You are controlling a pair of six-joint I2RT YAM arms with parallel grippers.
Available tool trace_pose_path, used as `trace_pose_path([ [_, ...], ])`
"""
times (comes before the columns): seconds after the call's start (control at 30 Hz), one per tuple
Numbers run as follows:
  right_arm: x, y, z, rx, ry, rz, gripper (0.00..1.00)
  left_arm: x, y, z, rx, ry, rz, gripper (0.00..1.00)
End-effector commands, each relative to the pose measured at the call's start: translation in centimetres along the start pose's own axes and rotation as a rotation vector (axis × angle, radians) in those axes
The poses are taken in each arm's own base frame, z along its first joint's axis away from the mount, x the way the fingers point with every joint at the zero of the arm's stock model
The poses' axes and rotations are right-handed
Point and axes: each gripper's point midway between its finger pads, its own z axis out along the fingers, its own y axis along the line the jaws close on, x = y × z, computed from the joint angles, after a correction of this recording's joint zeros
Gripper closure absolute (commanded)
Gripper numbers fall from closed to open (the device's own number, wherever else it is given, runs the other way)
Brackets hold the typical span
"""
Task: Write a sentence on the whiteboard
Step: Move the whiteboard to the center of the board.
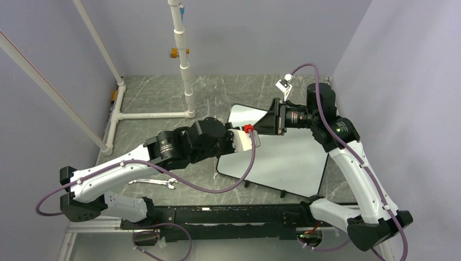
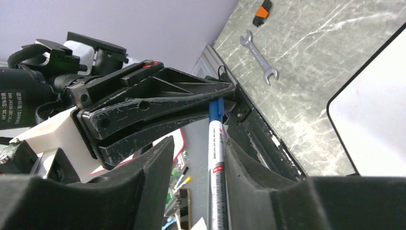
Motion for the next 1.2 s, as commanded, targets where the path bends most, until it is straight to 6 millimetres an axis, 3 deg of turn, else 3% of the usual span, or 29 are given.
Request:
trace_pose_path([
  [0.0,-0.6,2.1,-0.4,-0.057,-0.027,-0.059,0.52,-2.1,0.6,-0.1,-0.017,-0.070,-0.038,1.00],
  [0.53,-0.5,1.5,-0.3,-0.032,-0.032,-0.041,0.63,-2.2,2.5,-0.8,-0.117,-0.067,-0.061,1.00],
  [0.87,-0.6,1.5,0.0,-0.042,-0.026,-0.041,0.67,-2.3,1.9,-0.5,-0.083,-0.078,-0.042,1.00],
  [1.03,-0.7,1.2,0.1,-0.035,-0.031,-0.033,0.74,-2.2,1.8,-0.5,-0.080,-0.079,-0.029,1.00],
  [1.17,-0.9,0.8,0.3,-0.019,-0.043,-0.024,0.72,-2.1,1.7,-0.6,-0.075,-0.082,-0.022,1.00],
])
